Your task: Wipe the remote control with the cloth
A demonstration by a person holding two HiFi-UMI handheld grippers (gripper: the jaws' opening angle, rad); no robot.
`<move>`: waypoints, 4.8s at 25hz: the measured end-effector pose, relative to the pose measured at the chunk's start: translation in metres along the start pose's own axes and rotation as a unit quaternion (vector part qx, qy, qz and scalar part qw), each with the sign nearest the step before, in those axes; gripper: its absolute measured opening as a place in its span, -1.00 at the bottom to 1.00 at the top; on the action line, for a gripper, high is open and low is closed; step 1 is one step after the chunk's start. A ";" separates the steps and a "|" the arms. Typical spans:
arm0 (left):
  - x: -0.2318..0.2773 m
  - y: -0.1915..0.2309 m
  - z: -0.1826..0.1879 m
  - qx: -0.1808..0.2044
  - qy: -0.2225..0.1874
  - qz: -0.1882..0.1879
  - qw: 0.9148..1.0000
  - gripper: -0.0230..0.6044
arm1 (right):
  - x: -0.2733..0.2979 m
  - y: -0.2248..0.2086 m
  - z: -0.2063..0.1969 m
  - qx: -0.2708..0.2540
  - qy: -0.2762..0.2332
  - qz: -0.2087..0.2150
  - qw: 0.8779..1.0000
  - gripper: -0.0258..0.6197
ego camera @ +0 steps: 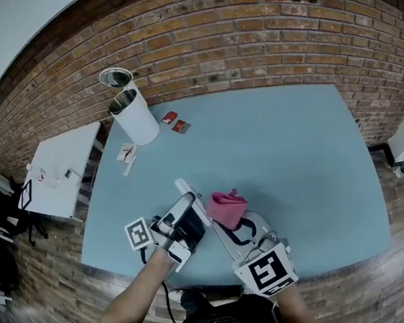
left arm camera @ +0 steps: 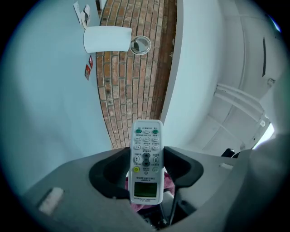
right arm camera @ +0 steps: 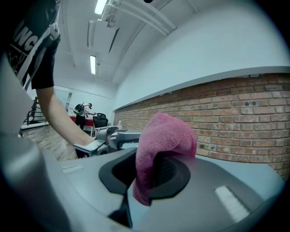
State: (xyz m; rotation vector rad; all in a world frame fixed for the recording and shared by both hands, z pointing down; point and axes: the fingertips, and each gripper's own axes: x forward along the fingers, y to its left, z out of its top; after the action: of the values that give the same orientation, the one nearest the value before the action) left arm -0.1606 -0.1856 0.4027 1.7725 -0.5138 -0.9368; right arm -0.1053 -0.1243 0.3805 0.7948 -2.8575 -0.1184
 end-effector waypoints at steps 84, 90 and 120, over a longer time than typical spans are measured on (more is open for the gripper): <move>0.008 0.011 -0.079 0.505 0.309 0.140 0.794 -0.22 | -0.030 -0.060 0.071 0.056 -0.129 -0.024 0.990 -0.73; 0.011 0.004 -0.099 0.524 0.337 0.117 0.773 -0.22 | -0.031 -0.068 0.074 0.052 -0.131 -0.028 0.990 -0.73; 0.025 -0.073 -0.106 0.347 0.286 -0.030 0.893 -0.23 | -0.035 -0.101 0.043 0.351 -0.186 0.049 0.916 -0.73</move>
State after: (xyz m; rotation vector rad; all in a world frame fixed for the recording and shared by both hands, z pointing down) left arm -0.0675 -0.1131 0.3456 2.5922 -0.4291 -0.2128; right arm -0.0330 -0.1910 0.3204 0.7904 -3.3107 0.9156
